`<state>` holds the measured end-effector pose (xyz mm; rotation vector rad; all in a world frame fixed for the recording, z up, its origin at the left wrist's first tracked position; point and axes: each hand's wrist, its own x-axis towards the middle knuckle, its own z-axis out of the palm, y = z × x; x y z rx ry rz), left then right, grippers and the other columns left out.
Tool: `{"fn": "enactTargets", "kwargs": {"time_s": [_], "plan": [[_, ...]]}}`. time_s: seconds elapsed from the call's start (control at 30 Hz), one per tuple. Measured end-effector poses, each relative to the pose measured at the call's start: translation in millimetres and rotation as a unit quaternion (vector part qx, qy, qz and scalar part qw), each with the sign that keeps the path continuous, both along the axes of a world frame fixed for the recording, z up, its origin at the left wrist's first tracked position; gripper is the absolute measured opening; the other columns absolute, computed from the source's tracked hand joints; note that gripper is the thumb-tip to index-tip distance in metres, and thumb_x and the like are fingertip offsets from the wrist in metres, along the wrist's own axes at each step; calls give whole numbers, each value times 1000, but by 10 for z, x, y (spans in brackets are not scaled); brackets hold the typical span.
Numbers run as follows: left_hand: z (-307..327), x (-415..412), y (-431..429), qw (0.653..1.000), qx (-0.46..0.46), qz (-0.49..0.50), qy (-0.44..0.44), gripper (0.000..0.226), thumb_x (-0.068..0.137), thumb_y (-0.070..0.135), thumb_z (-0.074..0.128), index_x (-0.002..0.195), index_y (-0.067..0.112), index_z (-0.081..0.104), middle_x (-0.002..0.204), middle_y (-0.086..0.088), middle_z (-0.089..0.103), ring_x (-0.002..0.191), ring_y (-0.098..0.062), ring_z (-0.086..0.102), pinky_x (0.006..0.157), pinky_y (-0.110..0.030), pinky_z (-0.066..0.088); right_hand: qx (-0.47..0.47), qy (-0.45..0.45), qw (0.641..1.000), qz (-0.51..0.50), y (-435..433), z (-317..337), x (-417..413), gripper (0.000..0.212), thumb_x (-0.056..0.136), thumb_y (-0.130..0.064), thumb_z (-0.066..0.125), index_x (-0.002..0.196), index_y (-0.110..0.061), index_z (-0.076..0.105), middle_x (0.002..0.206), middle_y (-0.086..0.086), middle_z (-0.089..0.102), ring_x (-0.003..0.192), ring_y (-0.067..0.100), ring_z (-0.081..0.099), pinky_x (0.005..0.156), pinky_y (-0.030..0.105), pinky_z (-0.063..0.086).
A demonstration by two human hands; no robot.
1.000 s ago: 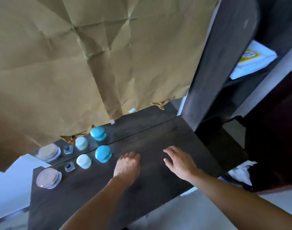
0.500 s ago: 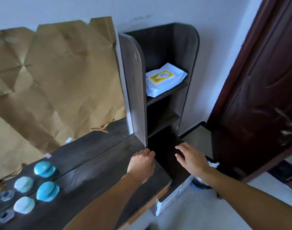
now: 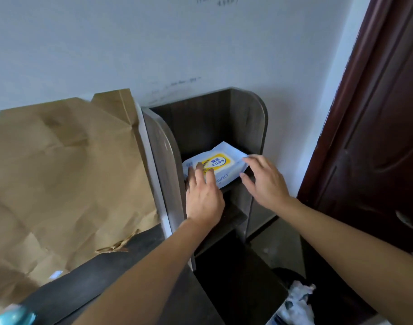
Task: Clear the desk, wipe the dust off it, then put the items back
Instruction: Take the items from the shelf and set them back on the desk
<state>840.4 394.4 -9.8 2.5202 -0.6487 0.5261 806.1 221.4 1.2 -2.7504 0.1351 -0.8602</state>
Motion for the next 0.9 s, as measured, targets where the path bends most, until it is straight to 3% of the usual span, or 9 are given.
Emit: {"fn": "enactTargets", "kwargs": {"time_s": [0.1, 0.17, 0.23, 0.33, 0.43, 0.5, 0.73, 0.9], "plan": [[1, 97, -117, 995, -25, 51, 79, 45, 92, 16, 43, 135, 9, 32, 156, -14, 11, 144, -36, 10, 101, -49, 40, 18, 30, 999, 4, -23, 121, 308, 49, 90, -30, 56, 133, -9, 45, 136, 10, 45, 124, 29, 43, 93, 42, 43], [-20, 155, -161, 990, -32, 79, 111, 47, 93, 17, 41, 138, 11, 27, 158, -11, 5, 144, -37, 7, 99, -49, 41, 36, 77, 996, -1, -27, 158, 496, 57, 92, -35, 53, 140, -9, 36, 143, 12, 38, 129, 30, 39, 99, 43, 40], [-35, 177, -199, 987, -34, 100, 125, 45, 94, 19, 38, 138, 11, 28, 157, -12, 5, 144, -38, 5, 98, -49, 41, 49, 128, 990, -14, -24, 192, 654, 59, 93, -41, 49, 141, -9, 32, 141, 13, 39, 124, 32, 44, 93, 42, 41], [-26, 148, -247, 982, -38, 135, 124, 41, 96, 26, 38, 133, 9, 34, 156, -16, 7, 140, -41, 15, 95, -48, 42, 25, 159, 986, -47, -41, 211, 829, 54, 92, -51, 44, 128, -11, 42, 124, 15, 53, 106, 35, 56, 72, 36, 39], [-29, 121, -309, 973, -48, 183, 132, 44, 96, 31, 39, 133, 9, 35, 155, -19, 11, 127, -43, 39, 89, -43, 43, 23, 176, 983, -52, -96, 184, 914, 55, 91, -57, 41, 121, -11, 45, 114, 15, 60, 100, 37, 59, 67, 35, 38], [-48, 118, -354, 968, -60, 206, 130, 45, 95, 31, 41, 134, 10, 36, 154, -19, 17, 121, -43, 44, 88, -42, 43, 44, 180, 982, -35, -133, 153, 922, 53, 92, -56, 42, 118, -10, 47, 112, 16, 63, 100, 38, 59, 67, 36, 38], [24, 7, -586, 961, -123, 230, 96, 55, 89, 15, 48, 141, 8, 33, 147, -14, 30, 124, -36, 43, 100, -41, 37, 179, 85, 974, 110, -257, 149, 838, 30, 96, -21, 45, 125, -15, 47, 114, 14, 62, 102, 37, 57, 80, 39, 42], [120, -361, -762, 953, -190, 229, 59, 62, 86, 6, 51, 144, 11, 28, 150, -10, 21, 131, -29, 33, 102, -38, 36, 240, -8, 959, 151, -373, 296, 678, 28, 96, -16, 44, 123, -15, 50, 112, 11, 62, 100, 33, 57, 85, 41, 41]]}}
